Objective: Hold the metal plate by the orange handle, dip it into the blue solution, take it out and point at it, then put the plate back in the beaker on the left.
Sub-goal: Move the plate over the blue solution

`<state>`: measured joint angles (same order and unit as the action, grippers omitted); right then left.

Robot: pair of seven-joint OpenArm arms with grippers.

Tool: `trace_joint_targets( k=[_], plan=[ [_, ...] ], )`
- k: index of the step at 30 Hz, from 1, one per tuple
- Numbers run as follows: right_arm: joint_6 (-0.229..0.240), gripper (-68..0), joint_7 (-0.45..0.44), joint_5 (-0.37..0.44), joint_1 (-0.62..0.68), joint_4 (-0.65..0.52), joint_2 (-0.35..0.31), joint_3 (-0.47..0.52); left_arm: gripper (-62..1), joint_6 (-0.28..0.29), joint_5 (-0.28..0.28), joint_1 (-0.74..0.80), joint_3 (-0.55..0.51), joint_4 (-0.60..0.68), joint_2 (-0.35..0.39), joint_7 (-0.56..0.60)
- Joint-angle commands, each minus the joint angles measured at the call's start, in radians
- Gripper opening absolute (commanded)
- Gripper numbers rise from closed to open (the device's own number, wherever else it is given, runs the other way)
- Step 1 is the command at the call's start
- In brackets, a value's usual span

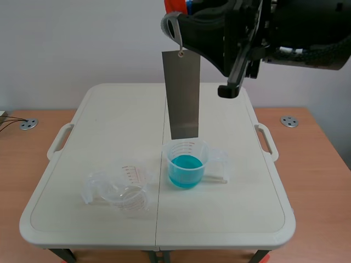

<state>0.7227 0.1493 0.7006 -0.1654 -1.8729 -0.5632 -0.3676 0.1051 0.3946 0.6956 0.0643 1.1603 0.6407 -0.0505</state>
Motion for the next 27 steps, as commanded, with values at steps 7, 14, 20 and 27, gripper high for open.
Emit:
trace_joint_targets(
  k=[7,14,20,27],
  plan=[
    [-0.019,-66.2,-0.025,0.011,-0.017,0.016,-0.018,0.01,-58.1,-0.013,0.079,0.075,-0.216,0.211,0.093,0.008],
    [-0.023,-66.2,-0.029,0.012,-0.032,0.032,-0.017,0.009,-58.1,-0.012,0.084,0.085,-0.256,0.394,0.132,0.008],
    [-0.026,-66.2,-0.029,0.011,-0.064,0.054,-0.01,0.009,-58.1,0.066,0.085,0.085,-0.255,0.577,0.143,0.013],
    [-0.026,-66.2,-0.024,0.011,-0.081,0.097,0.02,0.008,-58.1,0.183,0.084,0.019,-0.194,0.703,0.144,0.048]
  ],
)
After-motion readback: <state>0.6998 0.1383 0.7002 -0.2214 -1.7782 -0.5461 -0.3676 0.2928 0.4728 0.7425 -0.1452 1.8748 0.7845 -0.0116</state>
